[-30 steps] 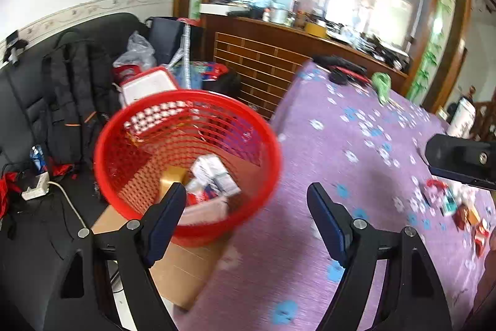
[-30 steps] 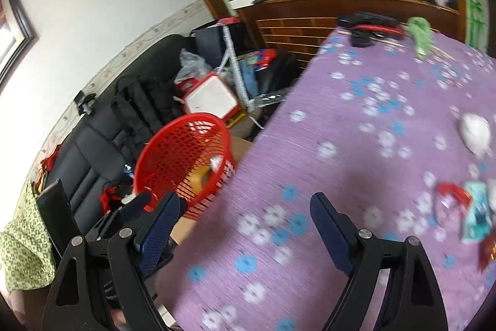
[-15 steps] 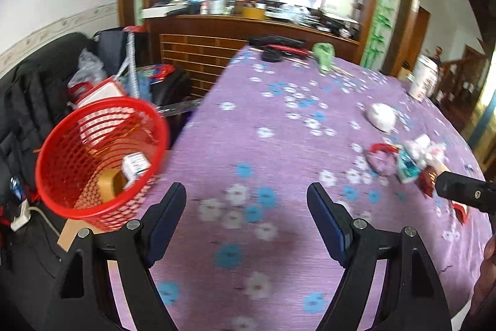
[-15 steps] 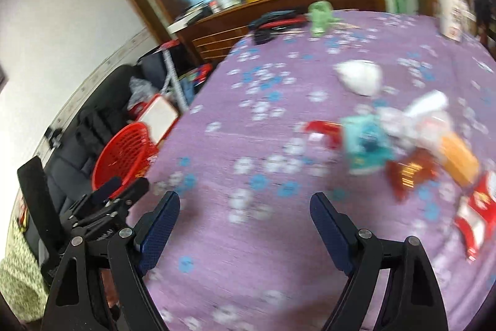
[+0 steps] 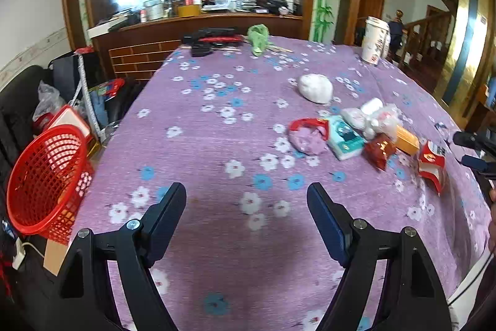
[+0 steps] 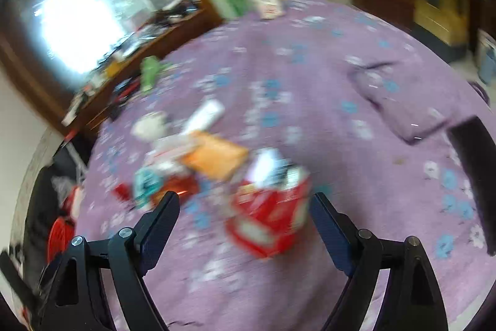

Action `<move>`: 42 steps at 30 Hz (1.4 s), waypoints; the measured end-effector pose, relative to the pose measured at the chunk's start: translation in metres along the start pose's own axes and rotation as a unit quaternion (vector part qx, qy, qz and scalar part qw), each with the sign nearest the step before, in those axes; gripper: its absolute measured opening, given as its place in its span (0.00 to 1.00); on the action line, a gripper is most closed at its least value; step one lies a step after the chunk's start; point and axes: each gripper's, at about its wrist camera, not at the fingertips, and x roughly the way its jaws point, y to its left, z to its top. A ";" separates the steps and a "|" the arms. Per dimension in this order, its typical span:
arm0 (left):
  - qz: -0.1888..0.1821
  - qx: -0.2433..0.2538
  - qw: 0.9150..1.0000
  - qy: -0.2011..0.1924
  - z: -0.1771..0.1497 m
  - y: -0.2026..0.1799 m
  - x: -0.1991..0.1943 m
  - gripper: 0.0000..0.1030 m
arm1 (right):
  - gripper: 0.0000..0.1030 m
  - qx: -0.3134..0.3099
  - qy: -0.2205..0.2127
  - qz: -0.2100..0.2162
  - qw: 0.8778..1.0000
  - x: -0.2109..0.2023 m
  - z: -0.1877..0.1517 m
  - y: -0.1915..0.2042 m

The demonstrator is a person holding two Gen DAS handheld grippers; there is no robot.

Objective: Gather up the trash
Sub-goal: 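Move both tools back over the table toward the remaining trash, then grasp the red paper cup with the right gripper while the left gripper grasps the pink wrapped bag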

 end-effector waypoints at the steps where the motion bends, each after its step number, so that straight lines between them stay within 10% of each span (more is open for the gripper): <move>1: -0.001 0.003 1.000 0.001 0.001 -0.002 0.001 0.77 | 0.86 0.007 0.006 -0.006 1.000 0.006 0.003 -0.006; 9: -0.011 0.019 1.000 0.012 0.001 -0.018 0.007 0.77 | 0.86 -0.017 0.045 -0.027 0.998 0.049 0.006 -0.001; 18: -0.017 0.017 0.999 0.025 0.004 -0.022 0.017 0.77 | 0.49 -0.099 0.035 -0.045 0.993 0.051 -0.015 0.020; 29: -0.060 -0.028 0.995 0.074 0.034 -0.036 0.054 0.77 | 0.48 -0.120 -0.058 0.018 0.991 -0.016 -0.024 0.035; 38: -0.052 -0.045 0.991 0.111 0.062 -0.058 0.114 0.76 | 0.49 -0.117 -0.052 0.043 0.991 -0.017 -0.030 0.035; 42: -0.039 -0.038 0.990 0.126 0.064 -0.063 0.139 0.57 | 0.49 -0.116 -0.050 0.046 0.991 -0.016 -0.030 0.033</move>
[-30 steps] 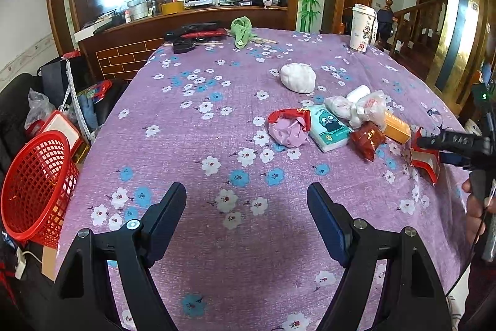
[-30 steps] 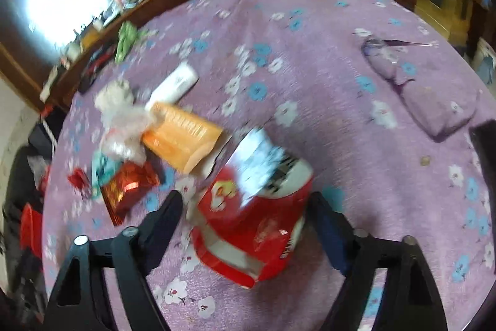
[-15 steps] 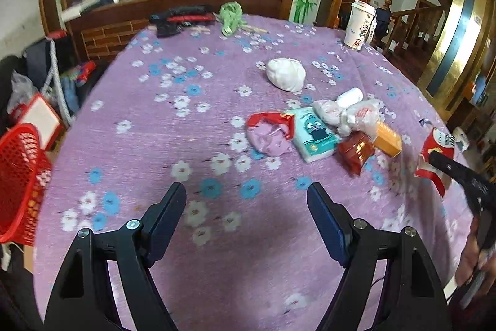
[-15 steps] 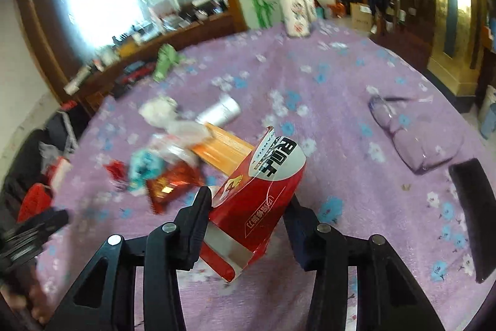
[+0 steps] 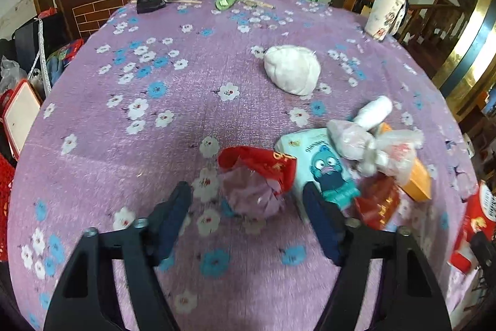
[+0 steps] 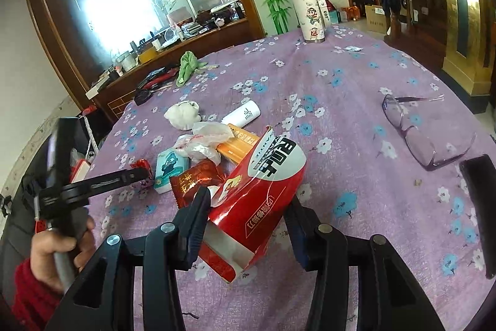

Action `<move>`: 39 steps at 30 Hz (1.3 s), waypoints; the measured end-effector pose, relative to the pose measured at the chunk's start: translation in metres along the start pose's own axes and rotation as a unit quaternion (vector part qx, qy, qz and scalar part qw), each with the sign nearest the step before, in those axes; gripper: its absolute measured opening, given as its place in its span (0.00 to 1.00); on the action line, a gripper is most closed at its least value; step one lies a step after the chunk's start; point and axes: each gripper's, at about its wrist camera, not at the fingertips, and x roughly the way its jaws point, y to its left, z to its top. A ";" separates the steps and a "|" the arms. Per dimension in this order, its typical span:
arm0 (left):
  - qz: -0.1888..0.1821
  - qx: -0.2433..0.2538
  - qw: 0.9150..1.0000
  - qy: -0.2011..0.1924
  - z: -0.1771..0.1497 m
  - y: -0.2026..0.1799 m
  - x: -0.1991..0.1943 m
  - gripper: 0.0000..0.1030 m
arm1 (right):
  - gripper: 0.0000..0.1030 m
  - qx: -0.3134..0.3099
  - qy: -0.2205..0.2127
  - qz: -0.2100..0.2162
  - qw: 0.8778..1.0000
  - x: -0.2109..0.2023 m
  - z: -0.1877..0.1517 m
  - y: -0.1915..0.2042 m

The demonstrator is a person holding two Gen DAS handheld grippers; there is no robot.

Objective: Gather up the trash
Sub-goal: 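Grasp the red paper cup with the right gripper while the left gripper grasps the pink wrapped bag, then lift the red cup with the right gripper while the left lifts the pink bag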

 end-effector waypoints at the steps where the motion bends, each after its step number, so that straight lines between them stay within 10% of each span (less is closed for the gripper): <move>1: 0.001 0.001 1.000 0.004 0.001 0.000 0.004 0.52 | 0.49 -0.001 0.001 0.001 1.000 0.000 0.000 0.000; 8: -0.009 0.011 1.000 -0.010 -0.008 0.006 0.006 0.36 | 0.49 -0.012 0.006 0.012 1.000 0.005 -0.006 0.010; 22: 0.025 0.050 0.992 -0.117 -0.082 0.019 -0.073 0.36 | 0.50 -0.089 0.019 0.035 0.995 0.033 -0.041 0.075; 39: 0.031 0.023 0.989 -0.140 -0.109 0.040 -0.084 0.37 | 0.50 -0.102 0.019 0.010 0.994 0.046 -0.049 0.091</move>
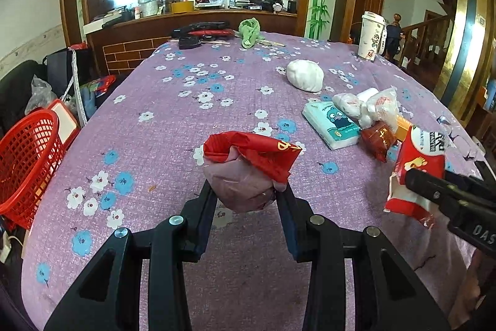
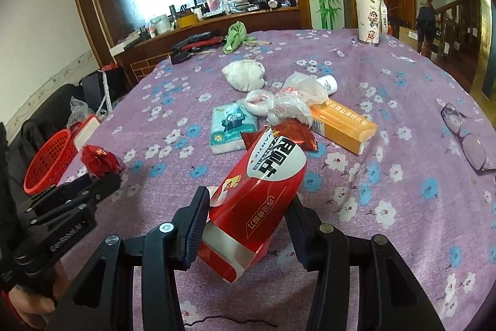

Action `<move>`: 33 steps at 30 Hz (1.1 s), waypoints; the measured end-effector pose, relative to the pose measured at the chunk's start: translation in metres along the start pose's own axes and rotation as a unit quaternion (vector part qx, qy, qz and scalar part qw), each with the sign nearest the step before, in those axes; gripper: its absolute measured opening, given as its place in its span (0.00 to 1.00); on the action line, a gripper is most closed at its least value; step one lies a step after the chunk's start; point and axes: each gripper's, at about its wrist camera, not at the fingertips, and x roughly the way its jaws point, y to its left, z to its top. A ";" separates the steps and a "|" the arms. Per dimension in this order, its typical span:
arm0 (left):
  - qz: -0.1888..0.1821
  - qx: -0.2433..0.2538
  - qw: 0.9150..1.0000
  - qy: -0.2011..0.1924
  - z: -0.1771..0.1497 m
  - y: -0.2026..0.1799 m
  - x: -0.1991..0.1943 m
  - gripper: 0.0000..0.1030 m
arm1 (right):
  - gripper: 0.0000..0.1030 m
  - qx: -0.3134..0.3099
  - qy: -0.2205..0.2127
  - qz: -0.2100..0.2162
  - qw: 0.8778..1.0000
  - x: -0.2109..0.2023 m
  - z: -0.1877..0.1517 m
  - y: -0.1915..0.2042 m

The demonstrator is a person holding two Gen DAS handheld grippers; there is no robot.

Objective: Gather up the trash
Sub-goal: 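Lift the red cup with the right gripper while the left lifts the pink bag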

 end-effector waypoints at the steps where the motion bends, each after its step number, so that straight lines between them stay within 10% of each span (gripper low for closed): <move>1: -0.001 -0.003 1.000 0.001 -0.001 0.000 0.000 0.37 | 0.50 0.001 0.003 0.001 1.000 0.002 0.000 0.000; 33: 0.021 -0.004 1.000 0.006 -0.002 0.000 0.001 0.37 | 0.51 -0.019 0.006 -0.009 1.000 -0.001 0.000 0.018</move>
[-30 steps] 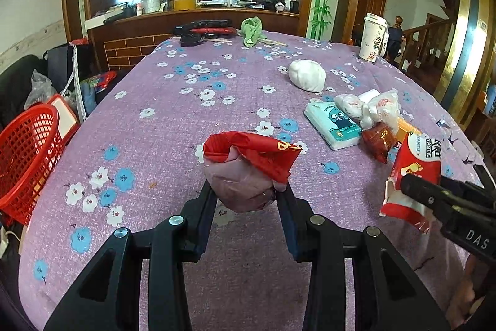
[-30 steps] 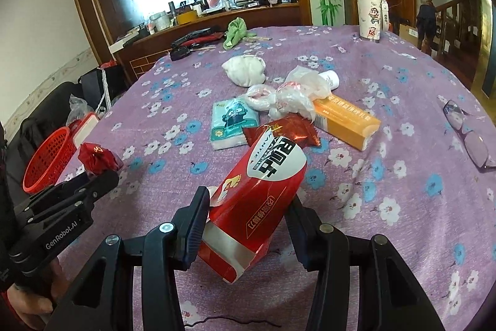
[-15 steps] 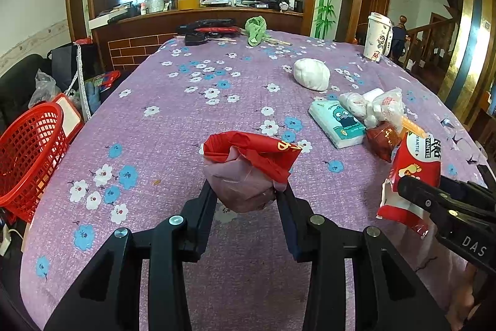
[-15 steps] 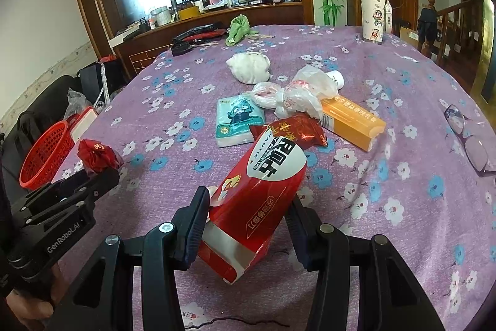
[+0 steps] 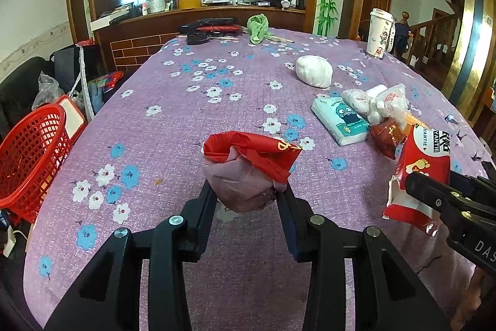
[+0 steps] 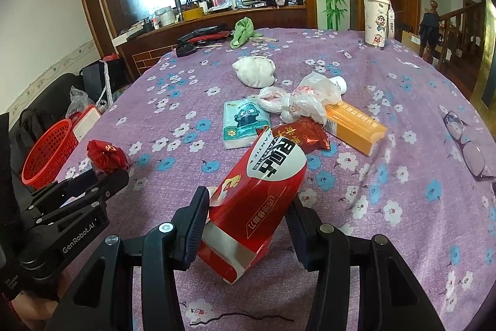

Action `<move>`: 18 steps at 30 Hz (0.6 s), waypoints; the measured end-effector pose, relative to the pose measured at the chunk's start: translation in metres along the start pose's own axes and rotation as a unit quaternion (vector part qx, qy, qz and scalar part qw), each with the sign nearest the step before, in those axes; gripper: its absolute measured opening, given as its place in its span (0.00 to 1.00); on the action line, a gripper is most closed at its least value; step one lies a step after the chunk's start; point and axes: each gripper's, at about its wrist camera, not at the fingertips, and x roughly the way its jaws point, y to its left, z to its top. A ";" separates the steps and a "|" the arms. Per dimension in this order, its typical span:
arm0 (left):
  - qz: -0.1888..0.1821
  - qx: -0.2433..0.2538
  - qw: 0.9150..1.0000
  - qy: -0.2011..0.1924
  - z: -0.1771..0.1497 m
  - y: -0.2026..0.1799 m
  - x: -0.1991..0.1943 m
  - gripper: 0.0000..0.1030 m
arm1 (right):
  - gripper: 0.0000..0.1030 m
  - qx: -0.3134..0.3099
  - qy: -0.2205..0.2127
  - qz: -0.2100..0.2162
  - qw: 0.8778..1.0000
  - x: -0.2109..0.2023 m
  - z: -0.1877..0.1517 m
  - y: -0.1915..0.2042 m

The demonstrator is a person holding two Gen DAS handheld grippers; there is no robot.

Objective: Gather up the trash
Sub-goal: 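Lift the red cup with the right gripper while the left lifts the pink bag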

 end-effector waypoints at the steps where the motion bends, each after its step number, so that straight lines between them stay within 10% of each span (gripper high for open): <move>1: 0.000 0.000 1.000 0.000 -0.001 0.000 0.000 0.37 | 0.51 0.000 0.000 0.000 1.000 0.000 0.000 0.000; 18: 0.001 0.003 1.000 0.002 -0.002 -0.002 0.002 0.37 | 0.51 -0.007 -0.003 0.004 1.000 -0.001 0.003 0.007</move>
